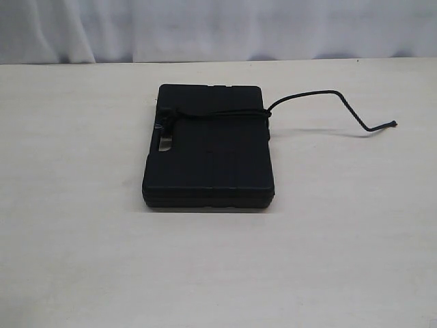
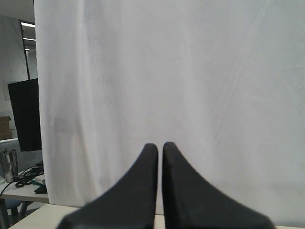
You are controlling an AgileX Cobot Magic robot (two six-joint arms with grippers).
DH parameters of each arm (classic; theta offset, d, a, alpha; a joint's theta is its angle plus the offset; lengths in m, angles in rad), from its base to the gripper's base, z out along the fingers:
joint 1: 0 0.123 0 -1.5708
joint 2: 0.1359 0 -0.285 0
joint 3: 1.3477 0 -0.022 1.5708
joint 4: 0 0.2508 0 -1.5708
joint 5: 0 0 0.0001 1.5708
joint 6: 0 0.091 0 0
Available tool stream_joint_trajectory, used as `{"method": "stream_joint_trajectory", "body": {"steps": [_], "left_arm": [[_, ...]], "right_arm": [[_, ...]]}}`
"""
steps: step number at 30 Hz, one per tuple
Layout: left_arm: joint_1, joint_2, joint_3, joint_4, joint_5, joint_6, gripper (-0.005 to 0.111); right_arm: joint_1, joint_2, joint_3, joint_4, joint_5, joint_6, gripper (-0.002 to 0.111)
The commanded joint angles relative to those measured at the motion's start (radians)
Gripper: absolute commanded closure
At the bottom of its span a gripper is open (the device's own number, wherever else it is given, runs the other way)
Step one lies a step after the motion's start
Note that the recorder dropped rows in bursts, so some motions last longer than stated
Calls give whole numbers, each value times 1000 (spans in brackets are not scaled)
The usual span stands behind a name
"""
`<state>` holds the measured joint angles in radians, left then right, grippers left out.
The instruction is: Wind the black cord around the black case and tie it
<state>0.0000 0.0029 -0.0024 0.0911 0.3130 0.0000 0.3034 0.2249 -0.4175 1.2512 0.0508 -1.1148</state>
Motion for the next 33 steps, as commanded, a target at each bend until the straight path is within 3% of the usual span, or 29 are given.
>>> {"method": "stream_joint_trajectory", "body": {"steps": [1, 10, 15, 20, 24, 31, 33], "left_arm": [[1, -3, 2, 1, -6, 0, 107], [1, -3, 2, 1, -6, 0, 107], [1, -3, 2, 1, -6, 0, 107], [1, -3, 2, 1, -6, 0, 107], [1, -3, 2, 1, -6, 0, 107], [1, -3, 2, 1, -6, 0, 107], [1, -3, 2, 1, -6, 0, 107]], "right_arm": [[2, -4, 5, 0, -2, 2, 104], [2, -4, 36, -16, -11, -3, 104], [0, -31, 80, -40, -104, -1, 104], [-1, -107, 149, -187, -177, 67, 104], [-1, -176, 226, -343, -281, 271, 104], [-8, -217, 417, -828, -545, 798, 104], [-34, -217, 417, -910, -518, 859, 104]]}}
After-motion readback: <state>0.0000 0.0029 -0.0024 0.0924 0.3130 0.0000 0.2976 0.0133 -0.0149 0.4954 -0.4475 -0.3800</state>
